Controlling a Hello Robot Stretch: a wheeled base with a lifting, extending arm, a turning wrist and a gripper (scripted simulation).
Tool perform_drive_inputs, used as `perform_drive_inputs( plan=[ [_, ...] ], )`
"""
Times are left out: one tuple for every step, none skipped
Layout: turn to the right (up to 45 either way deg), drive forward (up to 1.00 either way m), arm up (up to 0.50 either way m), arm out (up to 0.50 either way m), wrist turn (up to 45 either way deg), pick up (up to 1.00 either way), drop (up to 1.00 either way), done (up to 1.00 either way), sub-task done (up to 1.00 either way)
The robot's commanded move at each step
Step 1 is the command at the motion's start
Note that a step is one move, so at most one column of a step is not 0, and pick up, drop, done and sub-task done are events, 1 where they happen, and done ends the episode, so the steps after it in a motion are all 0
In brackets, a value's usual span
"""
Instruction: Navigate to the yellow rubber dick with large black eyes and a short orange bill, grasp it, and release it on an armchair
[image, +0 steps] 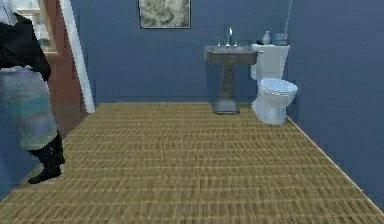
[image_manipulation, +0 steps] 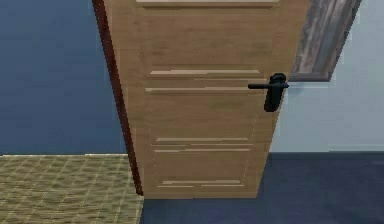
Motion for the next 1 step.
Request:
perform_drive_inputs(
  plan=[
    [-3.0, 0.00, 0.00, 0.00, 0.0, 0.00, 0.00, 0.00, 0.00]
  ],
)
